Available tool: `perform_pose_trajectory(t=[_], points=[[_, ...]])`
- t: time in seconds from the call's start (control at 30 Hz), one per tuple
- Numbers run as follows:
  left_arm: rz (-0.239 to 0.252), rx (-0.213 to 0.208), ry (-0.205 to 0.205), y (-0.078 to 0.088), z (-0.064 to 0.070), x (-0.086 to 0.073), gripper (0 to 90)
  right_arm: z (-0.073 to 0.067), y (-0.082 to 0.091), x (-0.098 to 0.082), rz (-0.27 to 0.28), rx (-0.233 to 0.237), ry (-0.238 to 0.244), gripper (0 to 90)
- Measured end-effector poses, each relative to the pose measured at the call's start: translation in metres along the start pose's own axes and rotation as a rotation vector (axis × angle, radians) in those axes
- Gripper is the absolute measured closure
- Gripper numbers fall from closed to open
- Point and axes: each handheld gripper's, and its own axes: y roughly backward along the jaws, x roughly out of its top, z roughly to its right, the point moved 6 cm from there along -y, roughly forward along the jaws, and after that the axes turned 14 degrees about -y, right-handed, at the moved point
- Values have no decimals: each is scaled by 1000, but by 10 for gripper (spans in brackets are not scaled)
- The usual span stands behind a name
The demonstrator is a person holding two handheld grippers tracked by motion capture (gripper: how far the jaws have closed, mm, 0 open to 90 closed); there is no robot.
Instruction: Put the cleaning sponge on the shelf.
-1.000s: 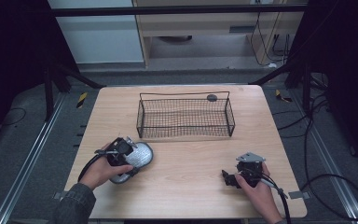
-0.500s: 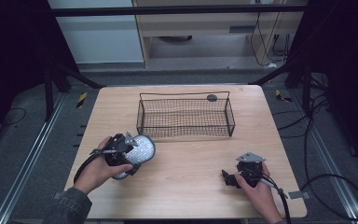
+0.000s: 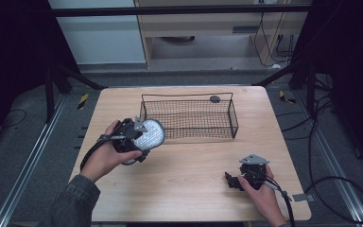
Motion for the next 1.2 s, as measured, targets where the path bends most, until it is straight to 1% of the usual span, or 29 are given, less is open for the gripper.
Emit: perform_pose_trajectory(t=[0.1, 0.13, 0.23, 0.3, 0.33, 0.4, 0.47, 0.53, 0.57, 0.6, 0.67, 0.7, 0.77, 0.8, 0.87, 0.9, 0.93, 1.0, 1.03, 1.07, 1.1, 1.2], points=[[12, 2, -26, -1, -8, 14, 37, 0, 0, 0, 0, 0, 0, 4], [23, 2, -31, -2, -11, 20, 37, 0, 0, 0, -1, 0, 6, 4], [26, 14, -51, -6, -20, 30, 37, 0, 0, 0, -1, 0, 6, 4], [32, 11, -52, -9, -24, 36, 37, 0, 0, 0, 0, -1, 3, 4], [32, 11, -63, -13, -30, 43, 37, 0, 0, 0, -1, 0, 6, 4], [30, 8, -65, -14, -32, 45, 37, 0, 0, 0, 0, -1, 2, 4], [29, 10, -76, -17, -37, 51, 37, 0, 0, 0, -1, 0, 6, 4], [44, 10, -86, -19, -43, 60, 37, 0, 0, 0, -1, 0, 6, 4], [44, 10, -86, -19, -43, 60, 37, 0, 0, 0, 1, 0, -1, 4], [52, 12, -96, -19, -46, 64, 38, 0, 0, 0, -1, -1, 6, 5], [54, 7, -100, -19, -46, 67, 37, 0, 0, 0, -2, -1, 4, 5], [57, 8, -110, -20, -47, 69, 37, 0, 0, 0, -2, -1, 5, 5], [52, 6, -126, -21, -49, 73, 37, 0, 0, 0, -2, -2, 4, 5], [50, -11, -137, -25, -51, 79, 37, 0, 0, 0, 4, -6, 10, 5], [50, -17, -139, -26, -53, 81, 38, 0, 0, -1, 4, -7, 7, 5], [35, -17, -147, -30, -57, 85, 37, 0, 1, -1, 3, -4, -2, 5], [35, -17, -147, -30, -57, 85, 37, 0, 1, -1, 2, -5, 2, 5], [27, -11, -157, -32, -60, 91, 37, 0, 1, -2, 3, -4, 2, 5], [30, -6, -157, -33, -62, 94, 37, -1, 2, -2, 2, -3, -11, 5], [32, 3, -156, -35, -65, 98, 38, -1, 2, -2, 2, -4, -8, 5], [32, 3, -156, -35, -65, 98, 37, -1, 2, -2, 2, -4, -8, 5], [21, 26, -161, -40, -70, 103, 37, 0, 3, -3, -1, -7, -6, 5]])
